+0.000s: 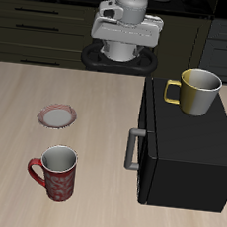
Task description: Open the microwave and place the white and yellow mug in it
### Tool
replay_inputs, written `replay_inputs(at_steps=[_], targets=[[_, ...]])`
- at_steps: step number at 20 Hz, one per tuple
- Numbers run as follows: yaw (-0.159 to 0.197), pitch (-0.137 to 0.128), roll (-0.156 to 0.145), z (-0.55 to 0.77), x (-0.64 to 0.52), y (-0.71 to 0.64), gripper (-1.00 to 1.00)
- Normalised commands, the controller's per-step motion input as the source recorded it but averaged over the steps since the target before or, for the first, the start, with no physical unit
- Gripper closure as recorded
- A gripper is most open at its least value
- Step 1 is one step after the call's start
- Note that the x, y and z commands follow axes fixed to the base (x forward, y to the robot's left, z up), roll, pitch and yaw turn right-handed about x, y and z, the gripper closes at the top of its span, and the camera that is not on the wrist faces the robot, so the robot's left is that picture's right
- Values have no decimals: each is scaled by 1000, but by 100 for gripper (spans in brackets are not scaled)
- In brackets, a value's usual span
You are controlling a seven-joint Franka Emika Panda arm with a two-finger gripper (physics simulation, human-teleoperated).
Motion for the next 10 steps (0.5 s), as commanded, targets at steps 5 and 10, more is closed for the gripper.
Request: replay_inputs(at_steps=[5, 10], targets=[[60, 76, 12, 25, 345, -89, -100], [57, -37, 22, 201, 318, -101, -100]])
